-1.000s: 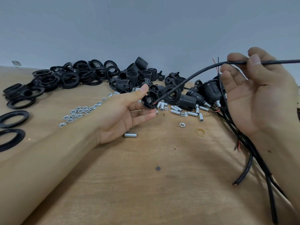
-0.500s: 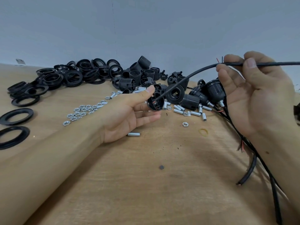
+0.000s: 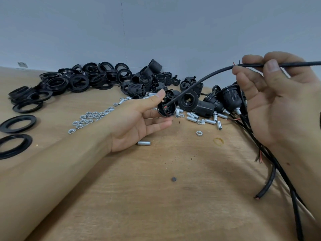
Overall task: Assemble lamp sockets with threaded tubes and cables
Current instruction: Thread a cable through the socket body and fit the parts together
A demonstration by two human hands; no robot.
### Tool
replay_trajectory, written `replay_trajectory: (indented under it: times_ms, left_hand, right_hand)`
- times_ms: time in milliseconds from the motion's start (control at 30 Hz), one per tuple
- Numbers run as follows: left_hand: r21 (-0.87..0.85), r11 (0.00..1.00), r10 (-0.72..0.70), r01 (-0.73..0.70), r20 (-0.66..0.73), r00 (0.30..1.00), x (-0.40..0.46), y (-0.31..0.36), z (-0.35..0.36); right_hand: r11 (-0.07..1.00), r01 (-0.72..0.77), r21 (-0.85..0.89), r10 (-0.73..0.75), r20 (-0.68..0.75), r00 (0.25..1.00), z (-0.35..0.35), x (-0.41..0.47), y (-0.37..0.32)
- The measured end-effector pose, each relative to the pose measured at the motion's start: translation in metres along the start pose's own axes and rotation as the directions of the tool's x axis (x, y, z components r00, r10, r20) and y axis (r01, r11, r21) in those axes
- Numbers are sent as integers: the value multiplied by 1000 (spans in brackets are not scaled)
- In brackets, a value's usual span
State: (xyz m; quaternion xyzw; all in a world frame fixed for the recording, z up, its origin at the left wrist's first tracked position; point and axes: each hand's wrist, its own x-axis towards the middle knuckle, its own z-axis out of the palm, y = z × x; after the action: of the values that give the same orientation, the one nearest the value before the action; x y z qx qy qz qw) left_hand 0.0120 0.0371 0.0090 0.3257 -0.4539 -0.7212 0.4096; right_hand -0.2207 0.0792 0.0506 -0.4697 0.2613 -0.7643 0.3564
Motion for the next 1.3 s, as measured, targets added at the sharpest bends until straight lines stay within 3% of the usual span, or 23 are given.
replay_trajectory:
  times_ms: [200, 467, 667, 767, 900, 967, 1067, 1167, 1300]
  left_hand:
    - [-20, 1000, 7, -7, -4, 1000, 0, 1, 0]
    - [-30, 999, 15, -16, -32, 999, 1, 1, 0]
    - [-108, 981, 151, -160, -89, 984, 2, 3, 0]
    - [-221, 947, 204, -232, -143, 969, 1, 6, -1]
    - [-275, 932, 213, -235, -106, 971, 0, 9, -4]
    - [-254, 937, 226, -240, -82, 971, -1, 8, -3]
    - [-212, 938, 265, -275, -77, 961, -2, 7, 3]
    - [-199, 936, 275, -289, -93, 957, -1, 6, 6]
    - [-245, 932, 262, -268, -58, 963, -2, 3, 11]
  right_hand:
    - [999, 34, -36, -34, -2, 999, -1, 2, -2]
    - [993, 92, -71, -82, 129, 988, 0, -1, 0]
    - [985, 94, -142, -54, 263, 963, 1, -7, -1]
    - [973, 73, -217, -21, 232, 973, 2, -9, 4]
    - [972, 62, -225, -32, 132, 991, 1, -8, 9]
    - [988, 15, -151, -3, 75, 997, 1, -7, 10]
    - [988, -151, -36, 152, 27, 988, 3, -5, 12]
    - [938, -347, -17, 346, 109, 932, 7, -9, 17]
    - [924, -369, -96, 382, 229, 895, 15, -22, 29]
